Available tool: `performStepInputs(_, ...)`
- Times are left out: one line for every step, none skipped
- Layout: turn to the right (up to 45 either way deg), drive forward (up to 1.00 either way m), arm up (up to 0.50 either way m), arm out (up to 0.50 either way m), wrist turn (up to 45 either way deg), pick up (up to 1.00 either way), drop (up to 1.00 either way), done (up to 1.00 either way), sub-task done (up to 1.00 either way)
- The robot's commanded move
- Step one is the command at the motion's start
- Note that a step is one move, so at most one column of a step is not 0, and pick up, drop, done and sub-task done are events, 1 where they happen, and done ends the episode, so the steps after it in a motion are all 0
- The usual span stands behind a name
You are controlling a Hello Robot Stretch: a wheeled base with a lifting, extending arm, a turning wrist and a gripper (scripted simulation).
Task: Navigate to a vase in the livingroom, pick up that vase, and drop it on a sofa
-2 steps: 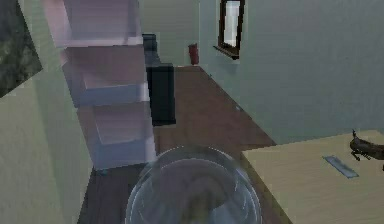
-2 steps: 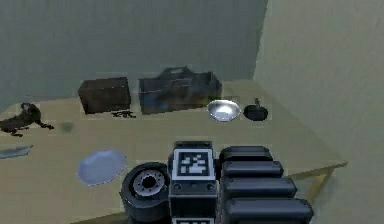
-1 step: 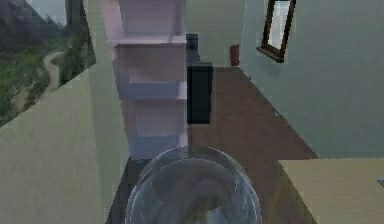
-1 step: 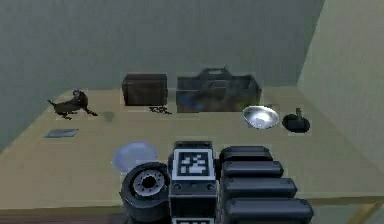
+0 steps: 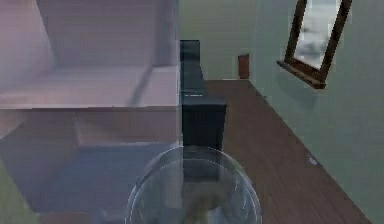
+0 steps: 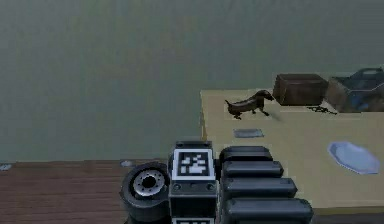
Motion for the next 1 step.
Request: performStepInputs(-9.0, 0.00, 0.00, 0.00, 0.0, 0.00, 0.00, 0.00, 0.00)
